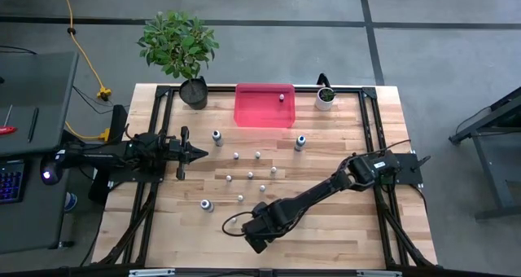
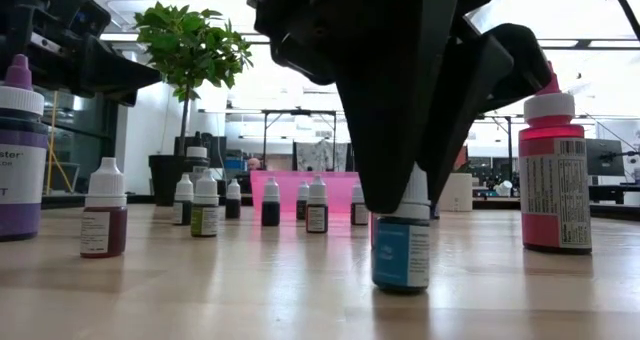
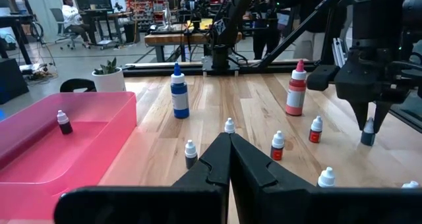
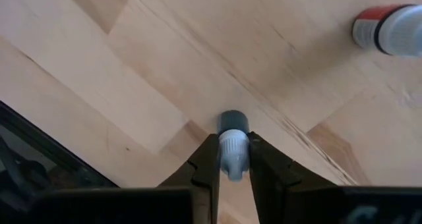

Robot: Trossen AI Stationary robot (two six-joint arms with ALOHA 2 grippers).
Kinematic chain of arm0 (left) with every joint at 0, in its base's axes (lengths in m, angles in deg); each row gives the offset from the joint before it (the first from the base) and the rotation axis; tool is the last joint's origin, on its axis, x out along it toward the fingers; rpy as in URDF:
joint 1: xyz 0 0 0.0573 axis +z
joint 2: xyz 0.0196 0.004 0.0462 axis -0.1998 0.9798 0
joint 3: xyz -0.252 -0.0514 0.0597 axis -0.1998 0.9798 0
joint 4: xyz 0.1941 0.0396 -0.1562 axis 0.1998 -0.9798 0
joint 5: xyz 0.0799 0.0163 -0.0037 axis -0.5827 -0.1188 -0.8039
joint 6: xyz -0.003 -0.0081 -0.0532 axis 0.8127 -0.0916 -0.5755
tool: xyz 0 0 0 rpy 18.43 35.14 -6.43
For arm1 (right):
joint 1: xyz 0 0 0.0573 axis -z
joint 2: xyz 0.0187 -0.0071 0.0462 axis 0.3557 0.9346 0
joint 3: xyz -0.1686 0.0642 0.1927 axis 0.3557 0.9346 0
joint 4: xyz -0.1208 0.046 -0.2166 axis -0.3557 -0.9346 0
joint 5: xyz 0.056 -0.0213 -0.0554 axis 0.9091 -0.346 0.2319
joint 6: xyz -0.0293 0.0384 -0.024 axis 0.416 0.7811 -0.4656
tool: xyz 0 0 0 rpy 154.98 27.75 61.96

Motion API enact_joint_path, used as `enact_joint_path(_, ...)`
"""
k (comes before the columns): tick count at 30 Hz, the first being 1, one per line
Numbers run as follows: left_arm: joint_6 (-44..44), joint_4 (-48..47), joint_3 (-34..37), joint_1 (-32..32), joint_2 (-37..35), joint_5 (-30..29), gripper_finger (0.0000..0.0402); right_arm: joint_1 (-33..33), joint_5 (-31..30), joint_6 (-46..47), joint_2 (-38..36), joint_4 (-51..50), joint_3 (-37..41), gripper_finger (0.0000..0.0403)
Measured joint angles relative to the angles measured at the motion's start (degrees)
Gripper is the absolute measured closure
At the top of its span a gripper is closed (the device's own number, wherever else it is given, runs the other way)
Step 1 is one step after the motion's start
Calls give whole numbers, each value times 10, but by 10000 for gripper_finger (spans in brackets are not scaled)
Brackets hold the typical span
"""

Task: Pick & Place food coloring
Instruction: Put the small blue food coloring bottle into the red bin

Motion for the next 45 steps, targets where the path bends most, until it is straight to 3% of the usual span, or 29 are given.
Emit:
enact_joint_path(8,0,0,0,0,0,0,401,0,2,-14,-6,-19,-31,354)
enact_joint_path(18,0,0,0,0,0,0,401,19,-35,-93,-7,-110,-196,354)
enact_joint_path(22,0,0,0,0,0,0,401,37,-56,-122,-51,-93,-166,354)
enact_joint_path(27,0,0,0,0,0,0,401,66,-95,-180,-85,-155,-160,354)
enact_joint_path(34,0,0,0,0,1,0,401,135,-175,-290,-130,-229,-160,350)
enact_joint_path(45,0,0,0,0,1,0,401,317,-222,-525,-167,-279,-160,354)
